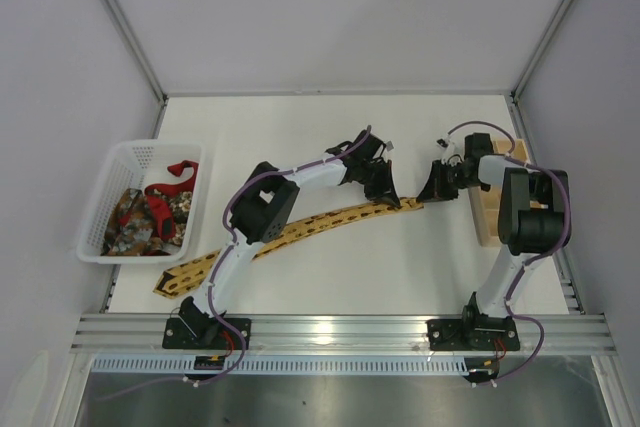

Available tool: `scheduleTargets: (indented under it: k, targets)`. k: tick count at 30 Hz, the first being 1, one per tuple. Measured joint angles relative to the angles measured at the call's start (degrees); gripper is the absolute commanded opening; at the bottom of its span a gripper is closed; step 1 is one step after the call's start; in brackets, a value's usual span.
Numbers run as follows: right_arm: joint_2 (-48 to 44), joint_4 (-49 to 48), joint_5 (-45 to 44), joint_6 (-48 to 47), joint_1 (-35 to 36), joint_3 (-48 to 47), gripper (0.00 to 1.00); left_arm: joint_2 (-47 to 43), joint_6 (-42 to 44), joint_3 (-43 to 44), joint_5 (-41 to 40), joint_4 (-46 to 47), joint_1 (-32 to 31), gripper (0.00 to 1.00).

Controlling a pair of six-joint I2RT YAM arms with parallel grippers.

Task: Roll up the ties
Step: Roll the tie

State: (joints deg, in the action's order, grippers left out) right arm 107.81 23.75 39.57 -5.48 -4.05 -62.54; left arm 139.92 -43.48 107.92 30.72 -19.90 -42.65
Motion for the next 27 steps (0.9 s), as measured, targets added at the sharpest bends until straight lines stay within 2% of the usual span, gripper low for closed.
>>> scheduleTargets:
  k: [8, 17, 27]
  targets:
    - [-4.7, 7.1, -9.1, 2.7, 7.5, -6.3, 0.00, 0.0, 0.5, 0.2, 0.0, -0.7, 0.1, 0.00]
    - [-5.0, 15.6, -18.4, 4.8, 17.7, -11.6, 0.00, 0.0, 0.6, 0.2, 0.0, -1.0, 0.1, 0.00]
    - [-4.3, 17.5, -20.0, 11.0, 19.4, -11.9, 0.00, -0.4, 0.6, -0.4, 0.1, -1.1, 0.2, 0.01]
